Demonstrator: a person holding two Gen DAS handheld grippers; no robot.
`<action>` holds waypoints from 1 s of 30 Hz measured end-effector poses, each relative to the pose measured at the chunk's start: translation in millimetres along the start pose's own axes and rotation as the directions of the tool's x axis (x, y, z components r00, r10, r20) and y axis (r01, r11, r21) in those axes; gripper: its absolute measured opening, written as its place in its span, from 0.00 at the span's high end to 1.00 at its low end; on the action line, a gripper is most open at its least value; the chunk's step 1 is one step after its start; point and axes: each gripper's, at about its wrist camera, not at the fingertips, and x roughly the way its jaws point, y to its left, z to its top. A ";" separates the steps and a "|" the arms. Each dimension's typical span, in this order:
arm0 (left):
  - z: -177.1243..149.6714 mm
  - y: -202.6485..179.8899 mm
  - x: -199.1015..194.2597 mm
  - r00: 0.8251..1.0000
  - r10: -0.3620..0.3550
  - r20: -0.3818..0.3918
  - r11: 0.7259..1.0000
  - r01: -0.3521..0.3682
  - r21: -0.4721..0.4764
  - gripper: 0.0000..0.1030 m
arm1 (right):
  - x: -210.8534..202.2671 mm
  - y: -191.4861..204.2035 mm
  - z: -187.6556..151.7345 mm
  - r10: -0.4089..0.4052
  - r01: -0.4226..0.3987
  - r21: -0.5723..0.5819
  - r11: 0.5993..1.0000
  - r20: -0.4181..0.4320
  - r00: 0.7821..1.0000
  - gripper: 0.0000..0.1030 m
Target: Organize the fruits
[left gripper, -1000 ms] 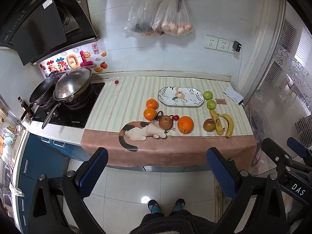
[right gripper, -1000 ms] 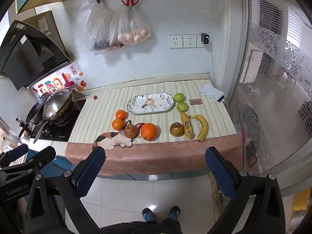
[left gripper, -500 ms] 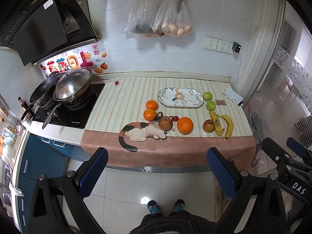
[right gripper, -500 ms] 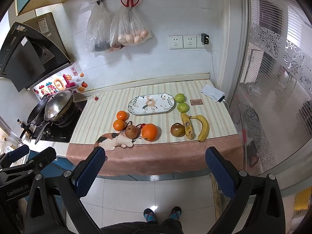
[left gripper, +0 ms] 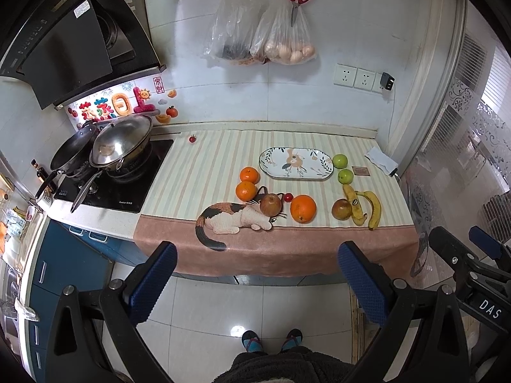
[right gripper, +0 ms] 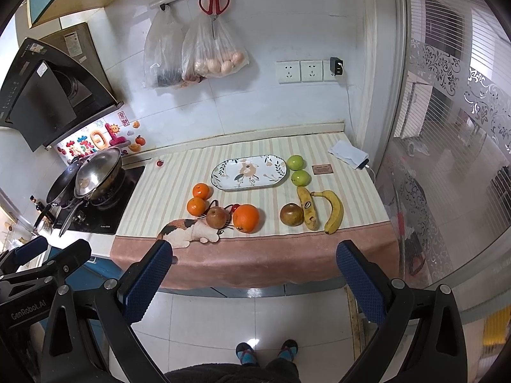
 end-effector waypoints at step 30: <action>5.7 1.8 -6.6 1.000 -0.005 0.016 1.000 0.005 0.000 0.00 | -4.2 -1.0 4.4 0.005 -0.005 -0.008 1.000 0.013 1.000 0.00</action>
